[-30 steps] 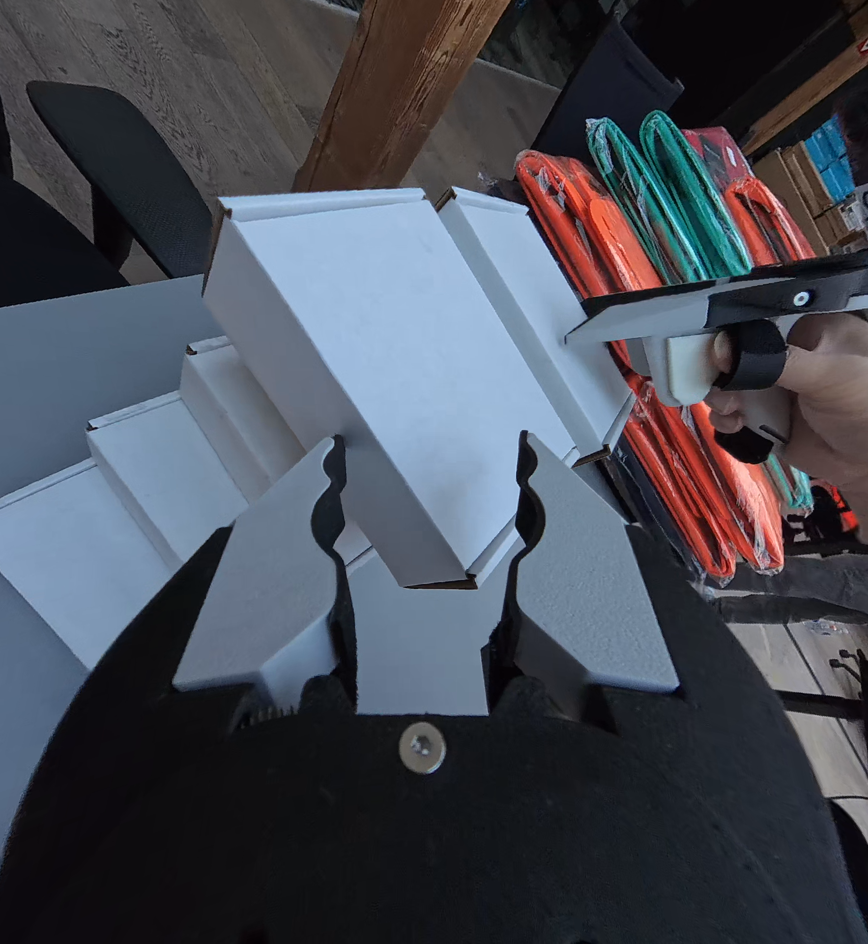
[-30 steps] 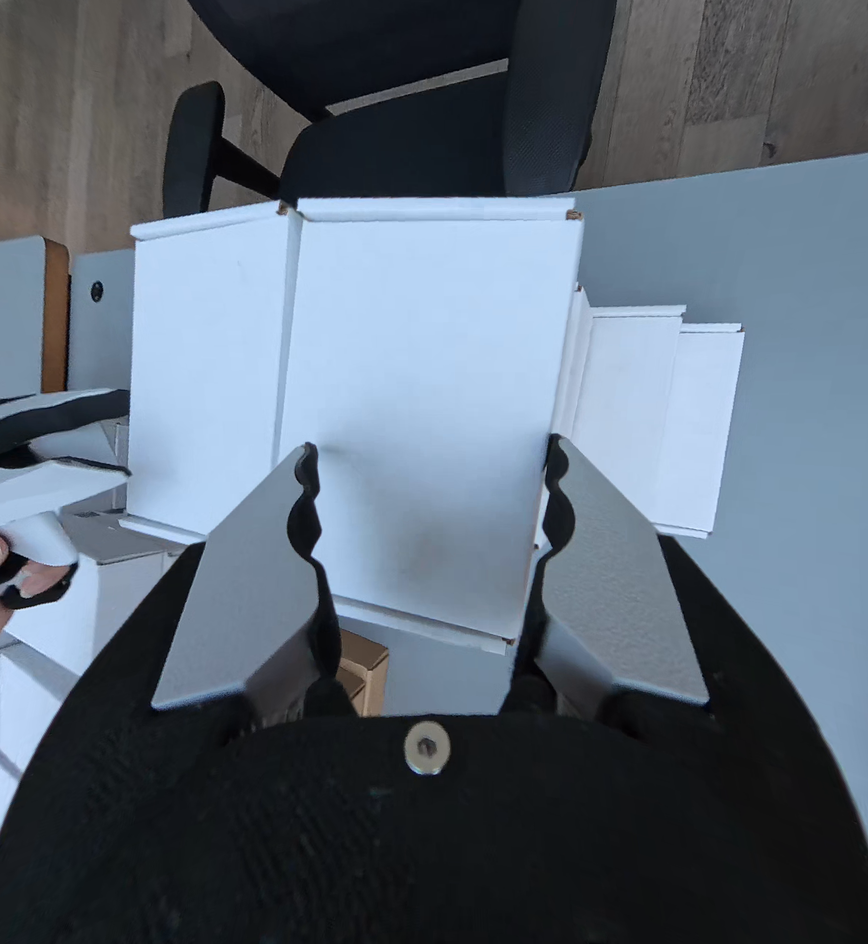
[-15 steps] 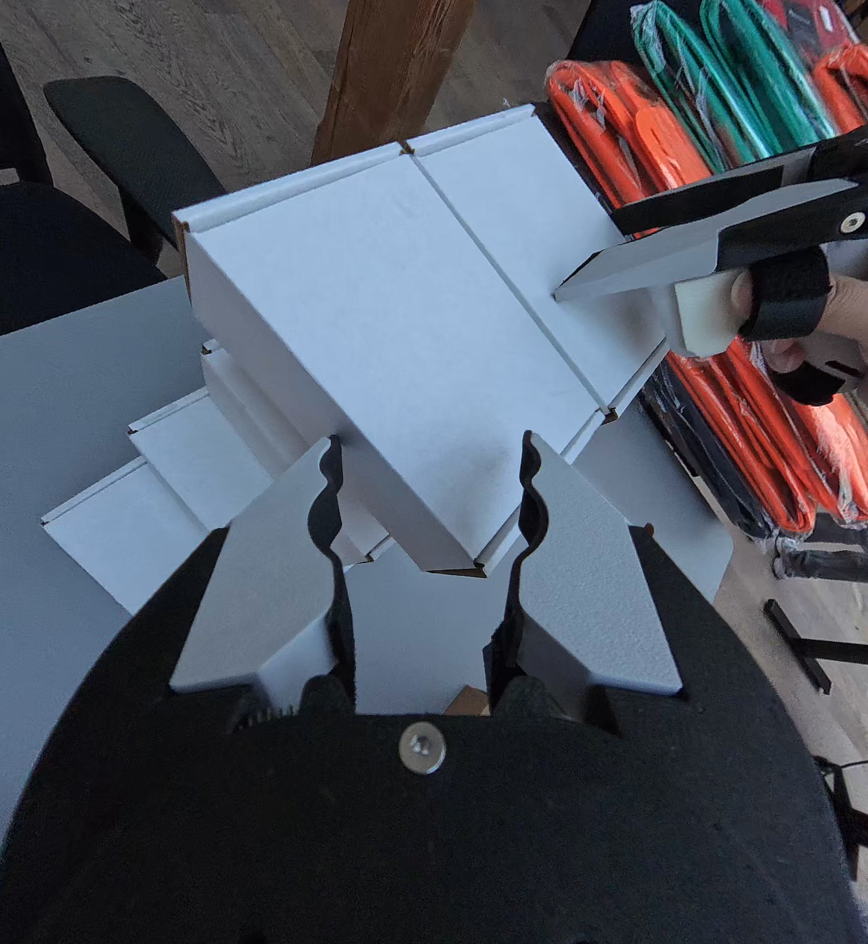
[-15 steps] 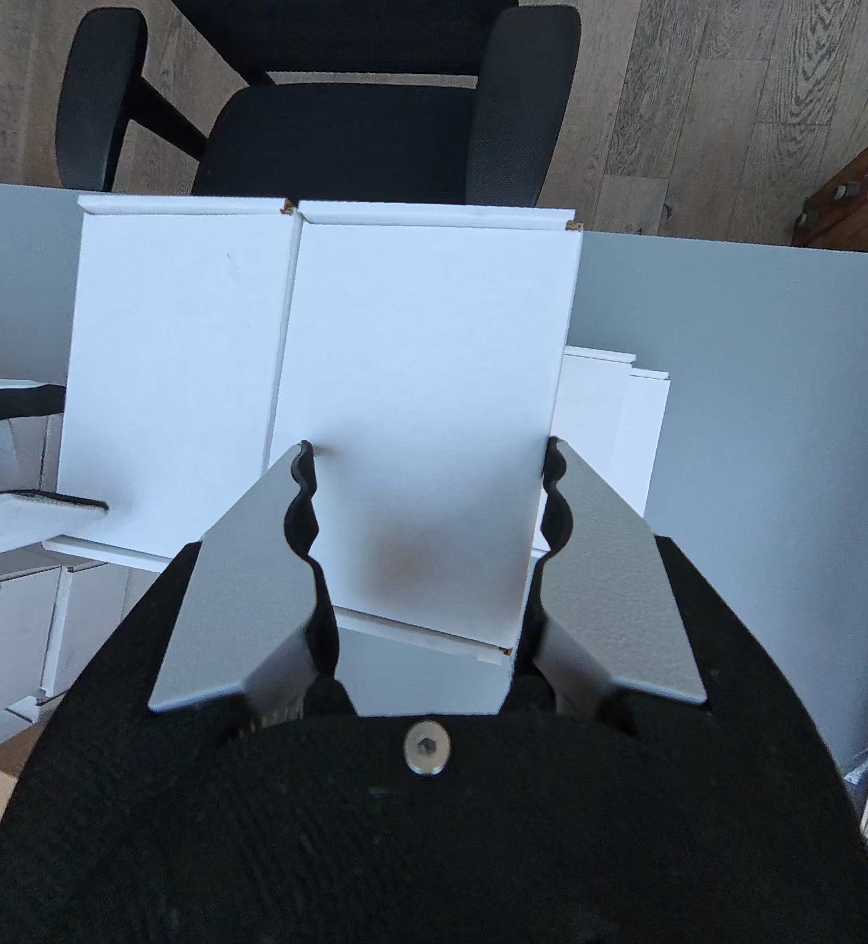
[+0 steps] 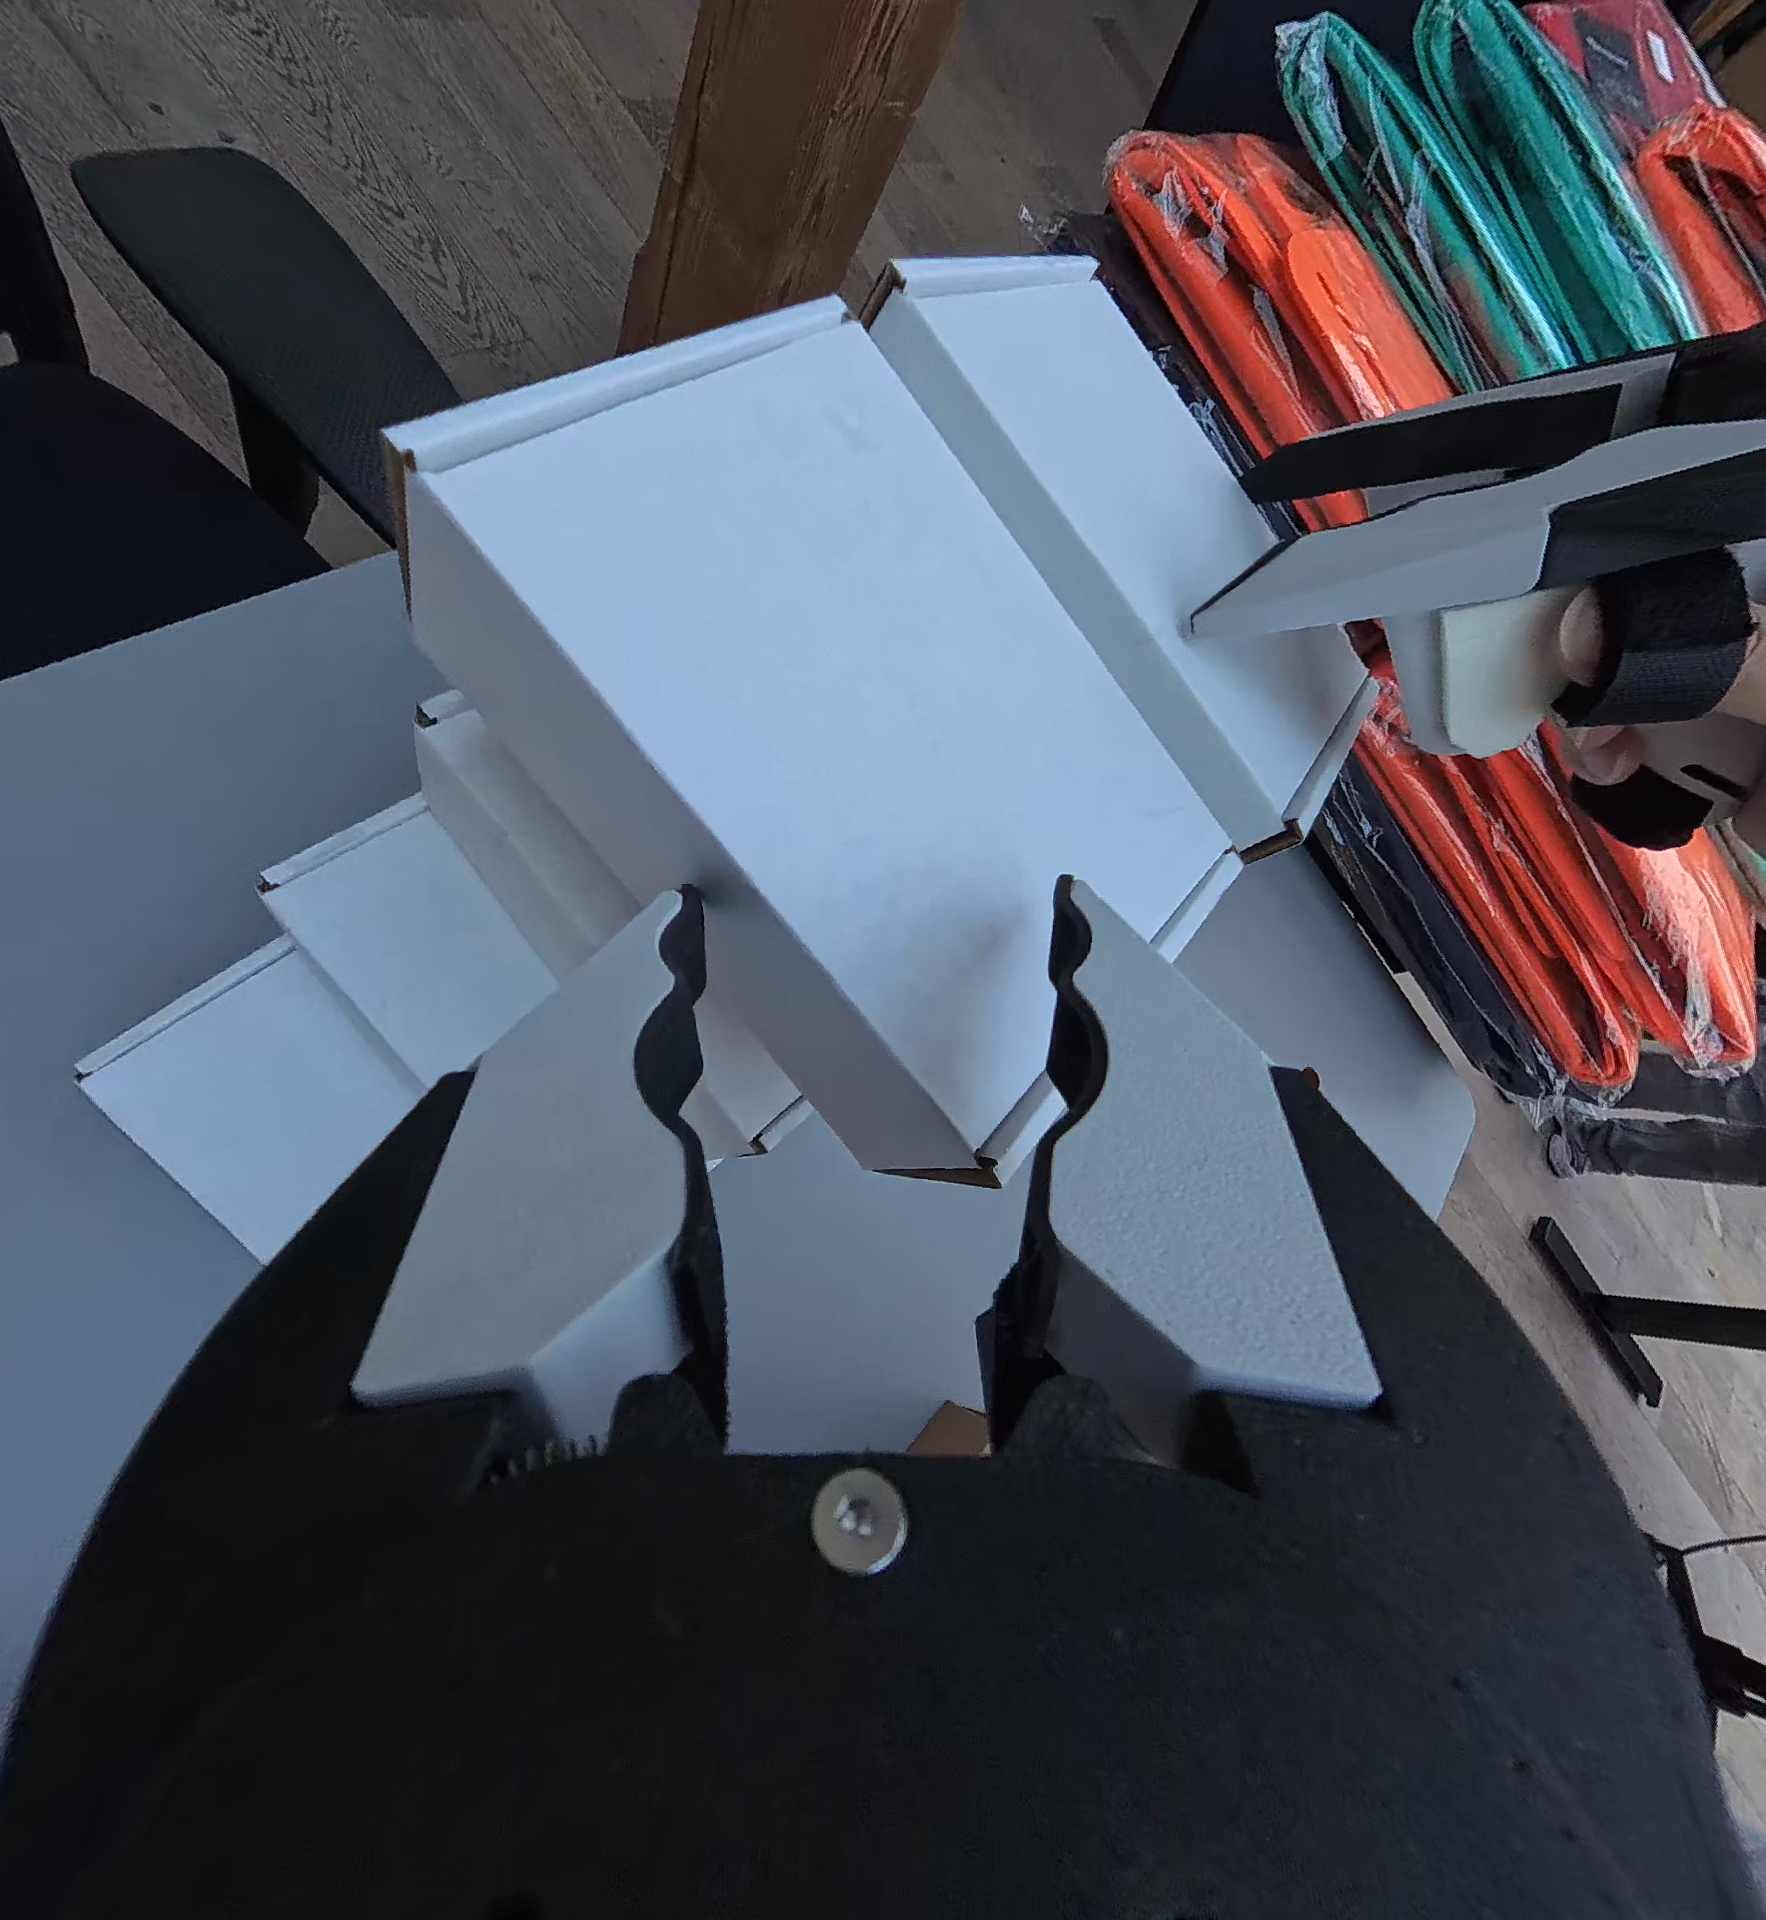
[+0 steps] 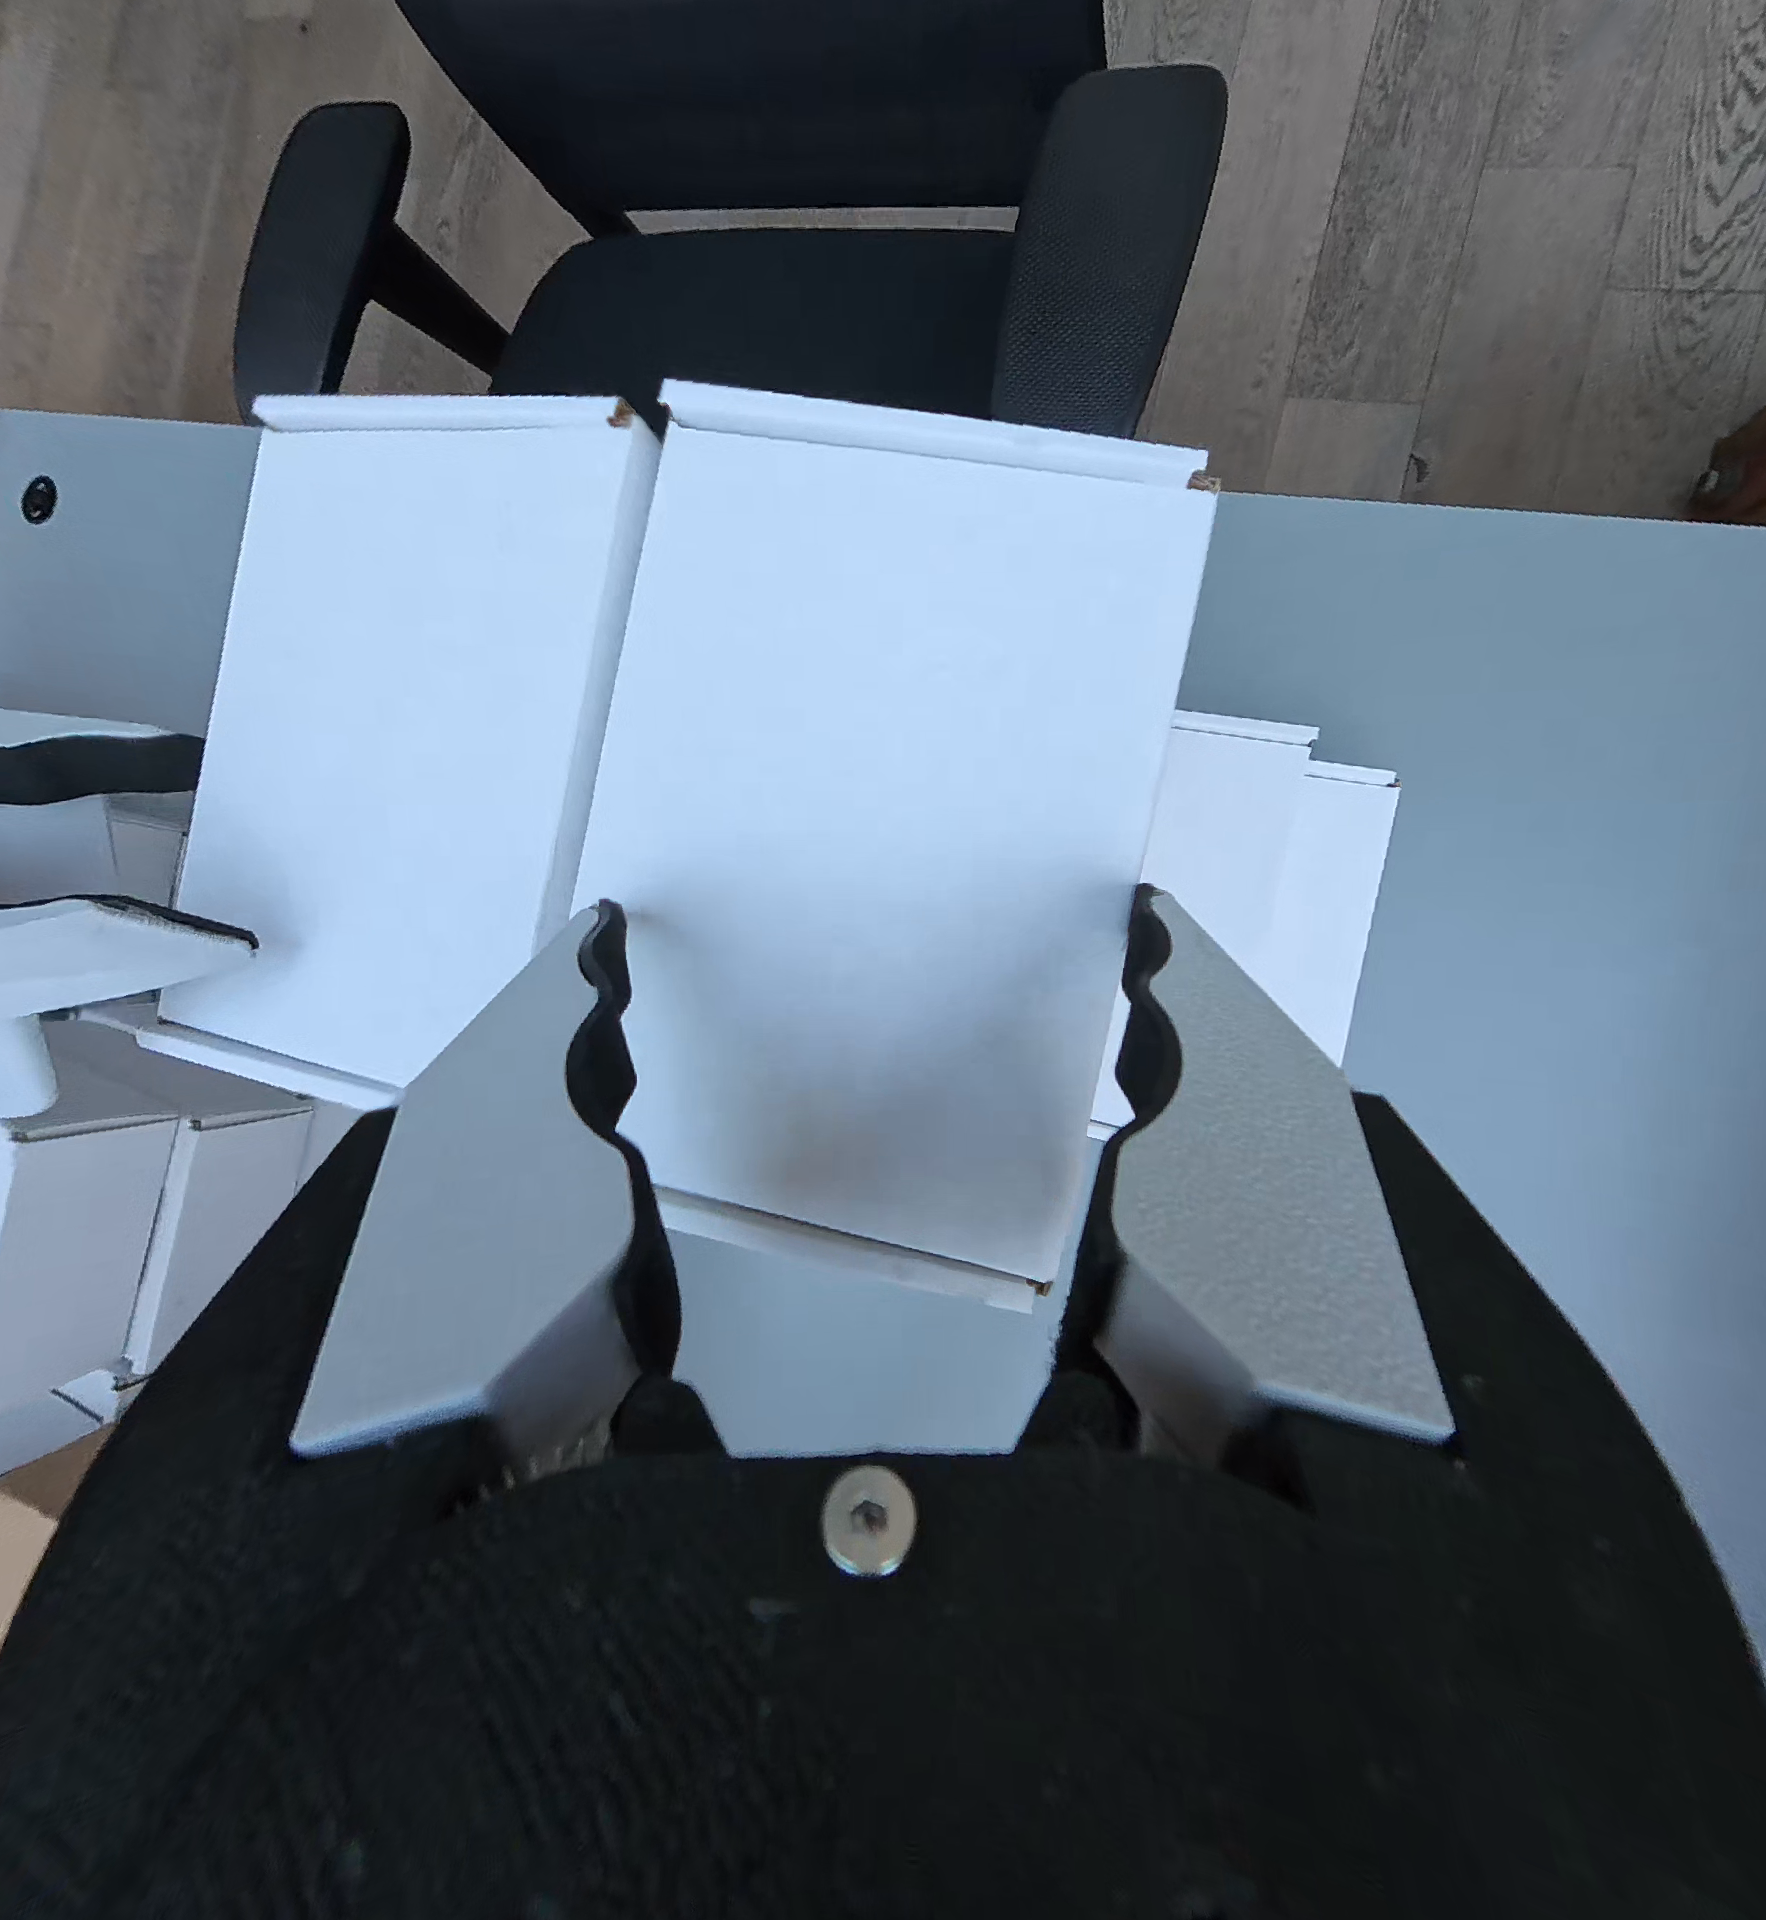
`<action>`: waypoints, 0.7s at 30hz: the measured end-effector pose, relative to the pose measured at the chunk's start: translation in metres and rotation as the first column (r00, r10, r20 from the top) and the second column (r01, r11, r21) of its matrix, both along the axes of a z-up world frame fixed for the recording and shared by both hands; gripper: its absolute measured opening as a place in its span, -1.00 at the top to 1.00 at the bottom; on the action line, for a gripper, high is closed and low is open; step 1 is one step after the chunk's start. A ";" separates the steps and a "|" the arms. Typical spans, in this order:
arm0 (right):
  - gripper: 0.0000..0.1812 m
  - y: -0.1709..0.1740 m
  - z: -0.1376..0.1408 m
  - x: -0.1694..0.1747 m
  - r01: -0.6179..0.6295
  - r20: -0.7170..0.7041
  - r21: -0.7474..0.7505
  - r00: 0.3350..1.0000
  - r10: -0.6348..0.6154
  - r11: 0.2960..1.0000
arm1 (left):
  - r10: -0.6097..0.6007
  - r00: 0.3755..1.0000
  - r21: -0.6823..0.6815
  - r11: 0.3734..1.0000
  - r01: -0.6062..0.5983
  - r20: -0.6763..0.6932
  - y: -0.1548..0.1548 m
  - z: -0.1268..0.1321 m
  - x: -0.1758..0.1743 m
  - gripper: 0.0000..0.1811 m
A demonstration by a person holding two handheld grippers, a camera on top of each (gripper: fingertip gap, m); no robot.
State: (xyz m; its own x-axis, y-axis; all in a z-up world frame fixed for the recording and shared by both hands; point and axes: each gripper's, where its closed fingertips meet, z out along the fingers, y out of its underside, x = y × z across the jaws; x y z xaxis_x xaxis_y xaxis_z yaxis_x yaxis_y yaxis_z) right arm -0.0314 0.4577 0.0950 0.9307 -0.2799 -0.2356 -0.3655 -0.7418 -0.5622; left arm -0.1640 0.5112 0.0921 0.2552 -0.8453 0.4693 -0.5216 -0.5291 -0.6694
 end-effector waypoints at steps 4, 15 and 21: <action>-0.02 -0.003 0.004 -0.005 -0.032 0.009 0.004 0.999 0.032 0.999 | -0.001 1.000 0.015 1.000 0.001 0.000 0.004 0.002 0.002 0.25; -0.22 -0.017 0.002 -0.022 -0.285 0.116 -0.024 0.951 0.286 0.958 | -0.016 1.000 0.011 1.000 0.016 0.018 0.003 0.003 0.001 0.26; -0.48 -0.023 -0.003 -0.035 -0.388 0.142 -0.040 0.910 0.390 0.921 | -0.033 0.999 0.016 0.999 0.032 0.022 0.001 0.004 0.000 0.26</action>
